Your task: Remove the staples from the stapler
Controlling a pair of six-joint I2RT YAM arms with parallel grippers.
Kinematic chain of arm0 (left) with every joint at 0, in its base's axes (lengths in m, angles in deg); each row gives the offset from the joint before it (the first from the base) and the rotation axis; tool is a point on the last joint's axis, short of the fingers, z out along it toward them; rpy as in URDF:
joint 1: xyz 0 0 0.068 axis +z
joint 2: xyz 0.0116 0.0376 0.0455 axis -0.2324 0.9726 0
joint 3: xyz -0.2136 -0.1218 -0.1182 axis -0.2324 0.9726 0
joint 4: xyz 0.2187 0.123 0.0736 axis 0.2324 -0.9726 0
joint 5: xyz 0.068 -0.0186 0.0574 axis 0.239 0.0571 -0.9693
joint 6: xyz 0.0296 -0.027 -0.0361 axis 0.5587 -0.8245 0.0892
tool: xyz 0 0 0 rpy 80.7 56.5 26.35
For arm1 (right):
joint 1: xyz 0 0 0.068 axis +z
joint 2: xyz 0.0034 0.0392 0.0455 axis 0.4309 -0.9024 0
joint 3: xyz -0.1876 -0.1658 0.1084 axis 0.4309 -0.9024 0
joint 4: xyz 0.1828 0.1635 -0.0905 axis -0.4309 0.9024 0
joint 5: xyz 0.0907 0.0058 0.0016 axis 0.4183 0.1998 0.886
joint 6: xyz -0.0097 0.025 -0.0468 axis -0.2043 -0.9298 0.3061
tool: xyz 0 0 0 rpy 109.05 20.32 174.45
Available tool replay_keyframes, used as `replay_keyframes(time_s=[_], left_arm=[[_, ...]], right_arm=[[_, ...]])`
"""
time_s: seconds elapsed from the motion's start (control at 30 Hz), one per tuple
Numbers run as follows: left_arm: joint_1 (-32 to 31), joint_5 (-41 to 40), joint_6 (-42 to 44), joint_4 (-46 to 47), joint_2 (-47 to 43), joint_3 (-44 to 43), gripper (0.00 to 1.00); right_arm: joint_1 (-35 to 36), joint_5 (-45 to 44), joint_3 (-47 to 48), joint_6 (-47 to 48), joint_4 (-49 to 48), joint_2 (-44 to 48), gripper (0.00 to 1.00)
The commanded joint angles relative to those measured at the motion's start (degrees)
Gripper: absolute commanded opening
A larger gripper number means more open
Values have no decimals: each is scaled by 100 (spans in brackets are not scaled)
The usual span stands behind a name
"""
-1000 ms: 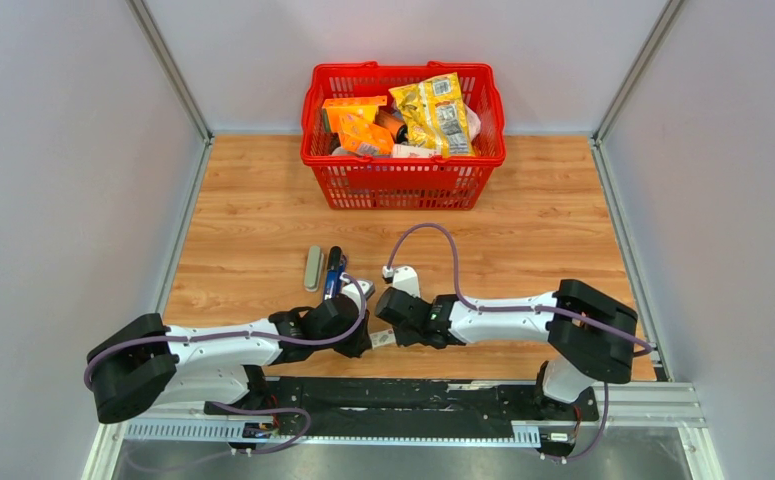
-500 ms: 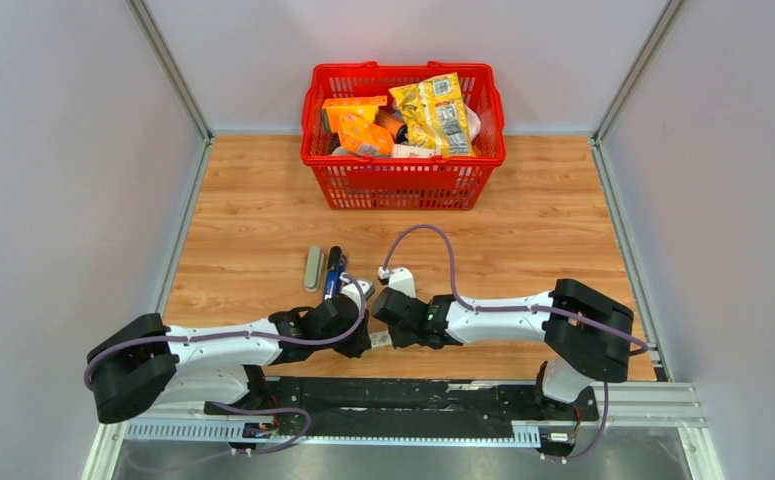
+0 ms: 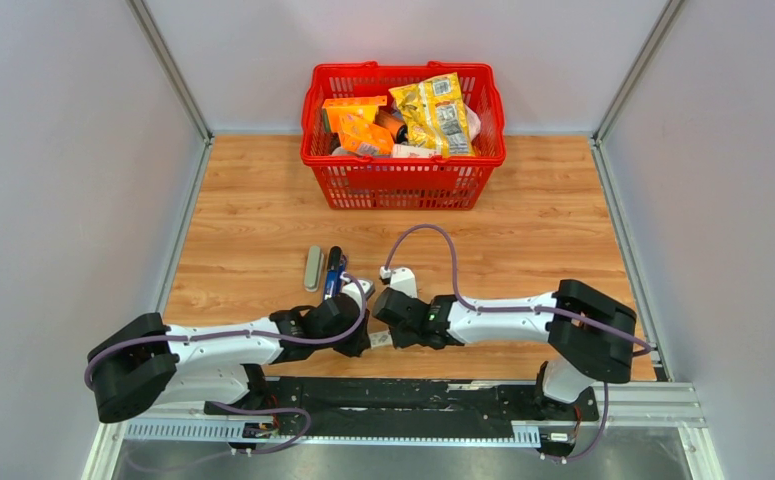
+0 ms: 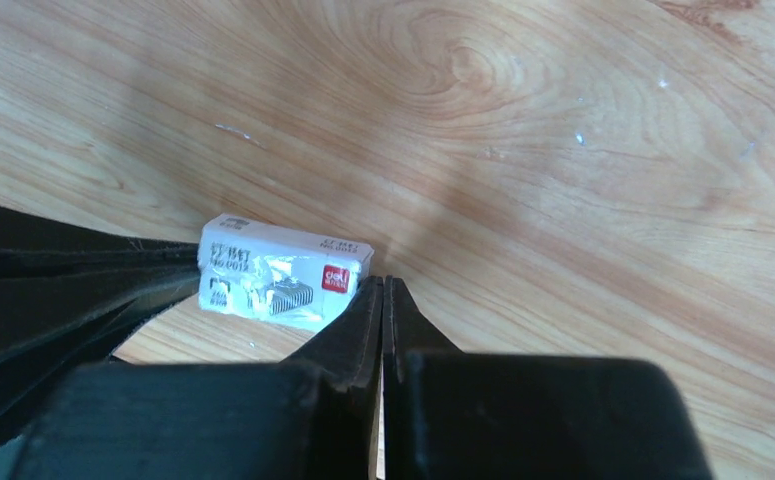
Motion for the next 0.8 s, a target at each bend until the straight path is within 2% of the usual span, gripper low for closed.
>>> replay_keyframes(time_s=[0.0,0.2,0.37,0.4,0.57,0.77], left_arm=[[-16,-188,153,-240,-11,-208,0],[-25,49,390,-91,331,-532,0],[-16,102,487,-109,604,-814,0],[-25,102,496,-117,613,-875,0],[-25,58,645,-223,736,-1192,0],[-25,-38,689,-433,684,-1543,0]], right_arm=[[-54,-279,-87,-110,55,437,1],[-212,-543,-289,-119,310,868,5],[-300,-912,-403,-110,679,1342,13],[-326,-1000,-430,-119,758,1447,15],[-441,-1404,-623,-110,1049,2168,38],[-634,-1510,-720,13,1321,2792,51]])
